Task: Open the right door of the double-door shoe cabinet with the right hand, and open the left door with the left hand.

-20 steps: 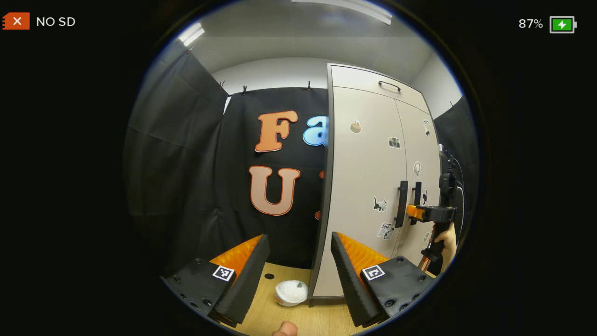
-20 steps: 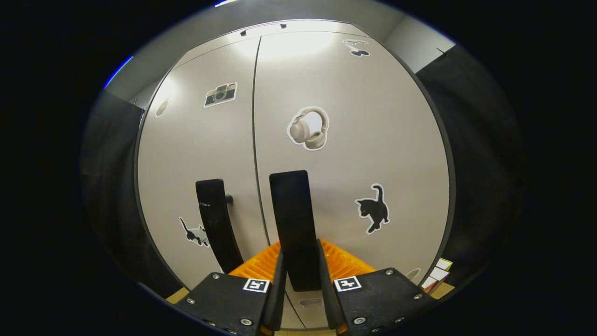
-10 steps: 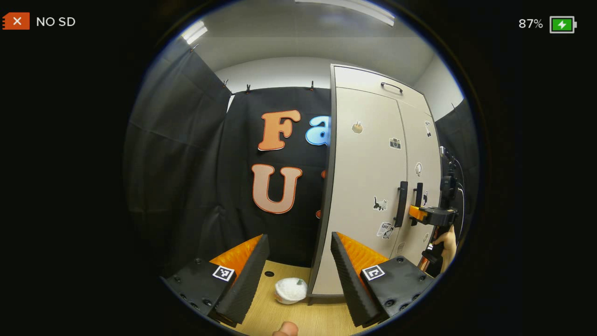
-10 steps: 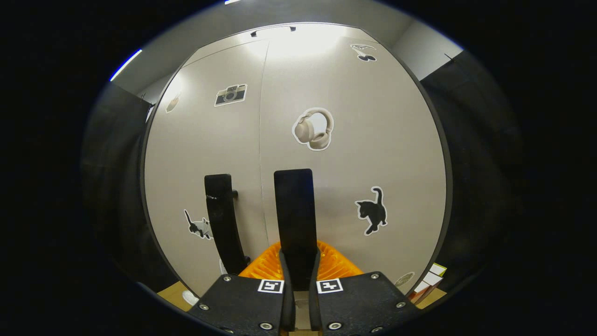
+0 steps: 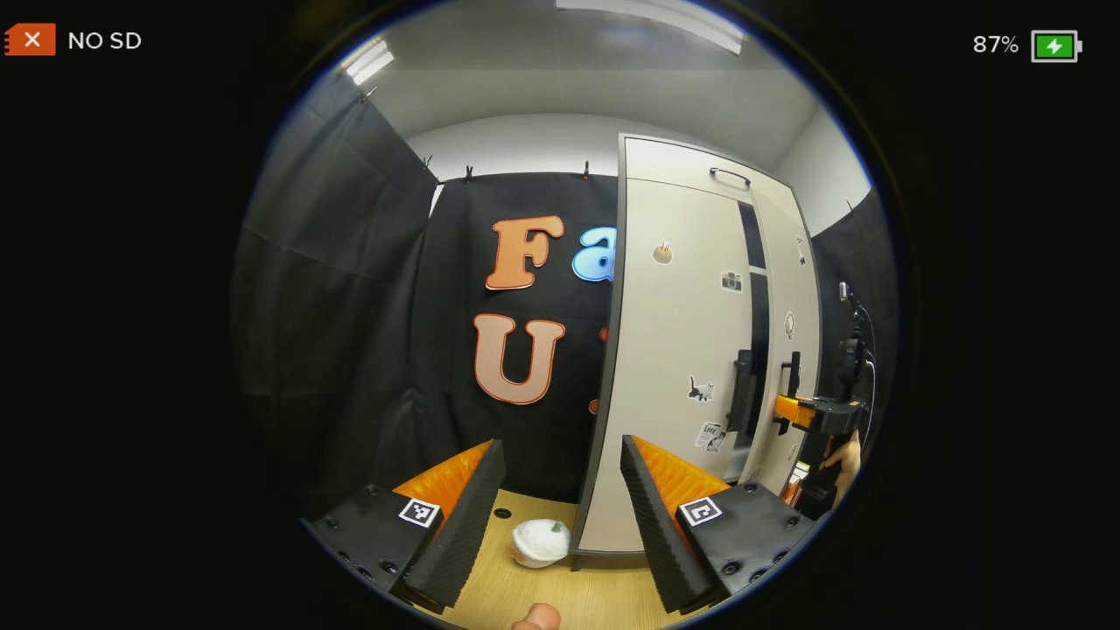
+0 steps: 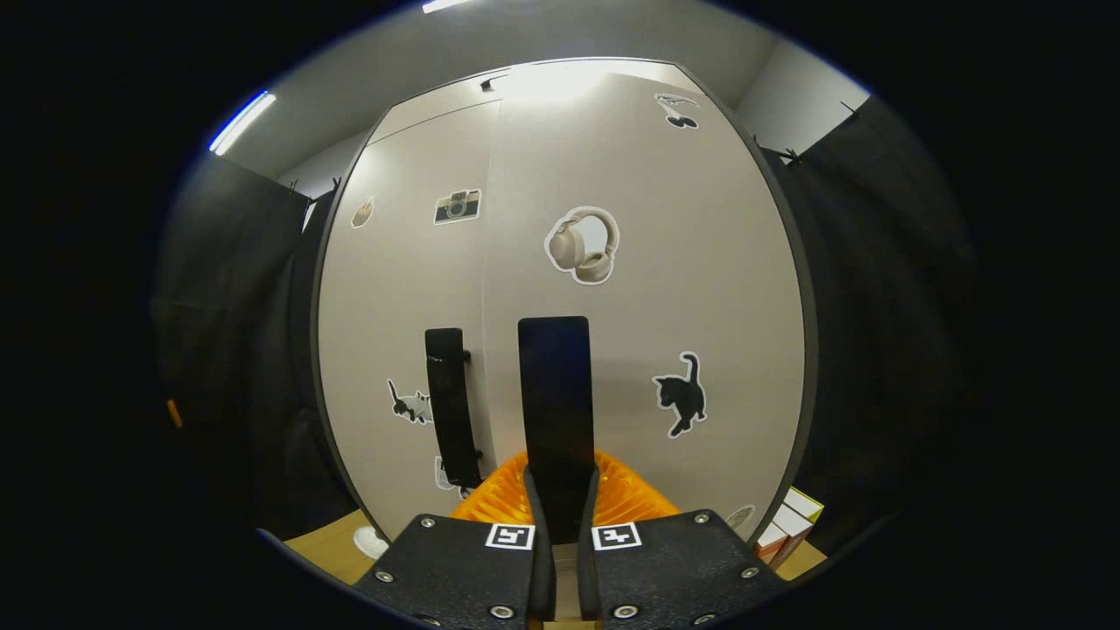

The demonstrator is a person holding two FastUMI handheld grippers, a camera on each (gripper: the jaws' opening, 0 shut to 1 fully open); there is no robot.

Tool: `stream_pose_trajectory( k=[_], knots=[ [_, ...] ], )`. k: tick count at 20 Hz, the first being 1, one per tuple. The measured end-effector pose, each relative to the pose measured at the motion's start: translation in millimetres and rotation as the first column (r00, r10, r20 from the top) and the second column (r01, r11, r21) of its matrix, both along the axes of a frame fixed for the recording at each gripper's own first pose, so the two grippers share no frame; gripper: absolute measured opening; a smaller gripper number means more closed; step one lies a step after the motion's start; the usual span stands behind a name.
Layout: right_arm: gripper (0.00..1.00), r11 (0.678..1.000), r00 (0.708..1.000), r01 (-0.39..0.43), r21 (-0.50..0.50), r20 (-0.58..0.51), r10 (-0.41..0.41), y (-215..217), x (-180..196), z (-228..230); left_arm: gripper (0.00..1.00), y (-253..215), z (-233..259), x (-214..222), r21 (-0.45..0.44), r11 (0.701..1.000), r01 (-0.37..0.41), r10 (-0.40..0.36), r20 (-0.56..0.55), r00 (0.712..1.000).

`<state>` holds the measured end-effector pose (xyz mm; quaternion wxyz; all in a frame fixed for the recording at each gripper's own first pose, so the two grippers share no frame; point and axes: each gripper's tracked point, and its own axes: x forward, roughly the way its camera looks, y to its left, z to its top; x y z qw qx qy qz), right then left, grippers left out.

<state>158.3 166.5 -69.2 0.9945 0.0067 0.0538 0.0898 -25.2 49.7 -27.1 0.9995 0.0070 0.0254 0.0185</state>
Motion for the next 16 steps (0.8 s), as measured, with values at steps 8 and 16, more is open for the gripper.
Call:
stream_pose_trajectory(
  k=[8, 16],
  knots=[
    [0.1, 1.0, 1.0, -0.019, -0.011, 0.022, 0.019, -16, -19, 7, 0.81, -22, 12, -24, 0.009, 0.999, 0.035, -0.035, 0.017, 0.999],
    [0.1, 0.999, 0.998, -0.045, -0.006, 0.042, 0.045, -32, -36, 14, 0.81, -39, 2, -32, 0.003, 0.999, 0.049, -0.049, -0.022, 0.999]
  ],
)
